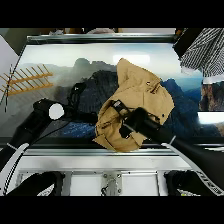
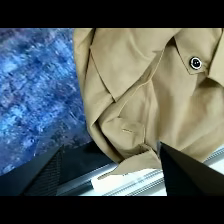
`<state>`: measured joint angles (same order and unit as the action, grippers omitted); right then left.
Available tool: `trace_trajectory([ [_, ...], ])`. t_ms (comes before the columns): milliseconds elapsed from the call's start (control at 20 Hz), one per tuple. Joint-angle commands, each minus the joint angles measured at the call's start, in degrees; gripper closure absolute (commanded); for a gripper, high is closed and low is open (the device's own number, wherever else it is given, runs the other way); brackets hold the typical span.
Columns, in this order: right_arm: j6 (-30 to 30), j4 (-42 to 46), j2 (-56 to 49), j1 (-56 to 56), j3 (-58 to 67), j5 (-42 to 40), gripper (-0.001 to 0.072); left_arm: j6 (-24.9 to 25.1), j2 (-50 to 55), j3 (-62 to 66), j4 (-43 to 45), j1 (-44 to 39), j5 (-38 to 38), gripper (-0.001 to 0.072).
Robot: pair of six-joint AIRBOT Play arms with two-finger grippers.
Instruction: Fold the clothes and pants, and hang the long-sleeved shirts on hangers.
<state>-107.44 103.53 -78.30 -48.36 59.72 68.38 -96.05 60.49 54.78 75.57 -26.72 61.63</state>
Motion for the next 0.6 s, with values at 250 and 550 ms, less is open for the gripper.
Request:
trace_trajectory([
  [250,-8.7,6.5,-8.3,-3.5,-0.8,-2.1,0.0236,-0.4,-1.6,0.0,1.4,0.2,2.9,0.0081],
  [550,-14.3,11.8,-8.6,-3.4,-0.8,-2.1,0.0247,-0.5,-1.6,0.0,1.0,0.2,3.1,0.0081],
])
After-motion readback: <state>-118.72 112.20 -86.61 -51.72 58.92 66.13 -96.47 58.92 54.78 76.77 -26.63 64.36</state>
